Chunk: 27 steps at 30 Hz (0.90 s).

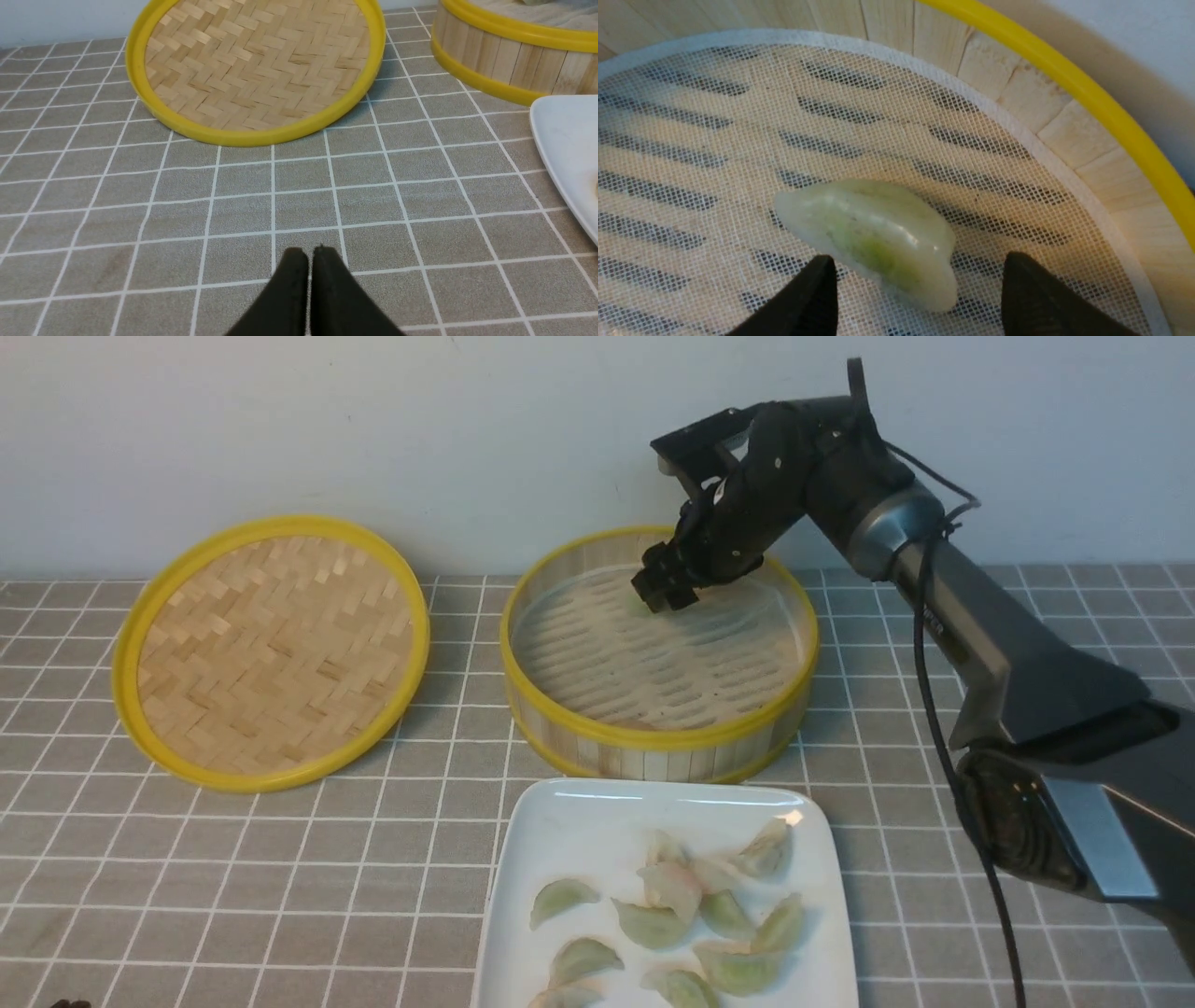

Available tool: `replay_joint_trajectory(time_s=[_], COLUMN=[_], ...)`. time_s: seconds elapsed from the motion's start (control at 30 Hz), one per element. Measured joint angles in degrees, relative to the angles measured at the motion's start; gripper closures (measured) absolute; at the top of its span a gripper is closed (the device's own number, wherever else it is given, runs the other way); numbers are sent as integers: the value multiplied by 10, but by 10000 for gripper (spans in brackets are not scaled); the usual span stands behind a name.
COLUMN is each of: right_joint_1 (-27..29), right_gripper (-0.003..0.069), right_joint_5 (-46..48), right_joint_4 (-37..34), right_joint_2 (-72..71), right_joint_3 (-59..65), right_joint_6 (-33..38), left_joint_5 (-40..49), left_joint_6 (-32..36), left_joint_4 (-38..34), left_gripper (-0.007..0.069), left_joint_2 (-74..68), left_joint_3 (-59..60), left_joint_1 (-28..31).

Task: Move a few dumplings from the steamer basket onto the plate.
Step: Use the right arm to grab a dumpling from inside the steamer

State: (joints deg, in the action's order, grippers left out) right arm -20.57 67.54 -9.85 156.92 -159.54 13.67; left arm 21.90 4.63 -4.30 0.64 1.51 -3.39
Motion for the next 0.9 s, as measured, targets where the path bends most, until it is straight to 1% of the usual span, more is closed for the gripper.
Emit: replay_joint_trajectory(time_s=[0.2,0.23,0.33,0.4,0.5,0.53,0.67,0.73,0.8,0.9], right_joint_1=[0,0,0,0,0,0,1,1,1,1], right_gripper=[227,228,253,311,423,443,435,435,435,435], right_joint_5=[-38,-40,-42,-43,-45,-45,-42,-22,27,43], right_joint_4=[-17,-35,-50,-54,-58,-59,-59,-57,-56,-55], right_joint_2=[18,25,27,27,27,27,27,19,7,-3], right_joint_3=[-1,-1,-1,-1,-1,-2,-2,-2,-8,-20], right_joint_6=[13,24,41,47,49,49,49,48,42,34], left_joint_5=[0,0,0,0,0,0,0,0,0,0], left_joint_6=[0,0,0,0,0,0,0,0,0,0], left_joint_4=[0,0,0,0,0,0,0,0,0,0], left_gripper=[629,629,629,629,629,629,629,629,629,629], left_joint_2=[0,0,0,0,0,0,0,0,0,0], left_joint_3=[0,0,0,0,0,0,0,0,0,0], left_joint_1=[0,0,0,0,0,0,0,0,0,0])
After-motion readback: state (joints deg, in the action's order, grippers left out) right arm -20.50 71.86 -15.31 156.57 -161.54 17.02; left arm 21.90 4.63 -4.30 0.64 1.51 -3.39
